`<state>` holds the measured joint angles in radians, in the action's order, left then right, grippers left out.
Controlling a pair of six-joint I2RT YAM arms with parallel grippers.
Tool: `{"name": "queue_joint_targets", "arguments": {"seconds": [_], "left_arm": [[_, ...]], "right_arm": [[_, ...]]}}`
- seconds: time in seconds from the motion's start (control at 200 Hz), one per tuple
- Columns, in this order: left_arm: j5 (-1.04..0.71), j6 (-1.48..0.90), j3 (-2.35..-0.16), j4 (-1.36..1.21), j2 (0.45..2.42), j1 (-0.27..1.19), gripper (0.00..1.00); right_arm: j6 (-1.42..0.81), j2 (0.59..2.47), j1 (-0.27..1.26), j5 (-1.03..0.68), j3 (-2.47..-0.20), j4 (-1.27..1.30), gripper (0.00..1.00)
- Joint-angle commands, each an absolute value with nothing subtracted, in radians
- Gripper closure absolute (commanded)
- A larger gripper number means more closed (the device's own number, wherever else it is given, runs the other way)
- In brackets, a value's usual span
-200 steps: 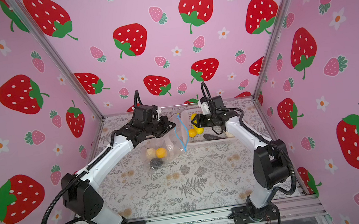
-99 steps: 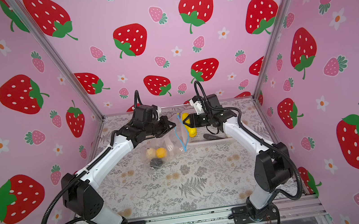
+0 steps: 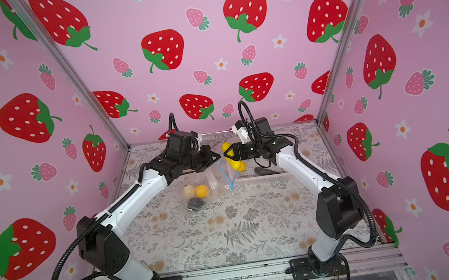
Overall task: Place the food in the zip-top bag and seal the zipper
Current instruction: 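Lift the yellow squash and carry it to the bag mouth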
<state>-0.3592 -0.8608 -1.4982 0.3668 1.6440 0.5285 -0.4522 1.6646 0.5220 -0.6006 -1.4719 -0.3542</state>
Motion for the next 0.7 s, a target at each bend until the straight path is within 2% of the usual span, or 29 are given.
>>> {"name": "queue_joint_targets", "arguments": {"seconds": [0.0, 0.695], "left_arm": [[-0.365, -0.864, -1.524, 0.357, 1.642, 0.534, 1.00], [-0.368, -0.864, -1.513, 0.351, 1.631, 0.538, 1.00]], "right_arm": [[-0.448, 1.690, 0.527, -0.610, -1.505, -0.360, 0.52], [-0.446, 1.733, 0.536, -0.583, -1.517, -0.380, 0.51]]}}
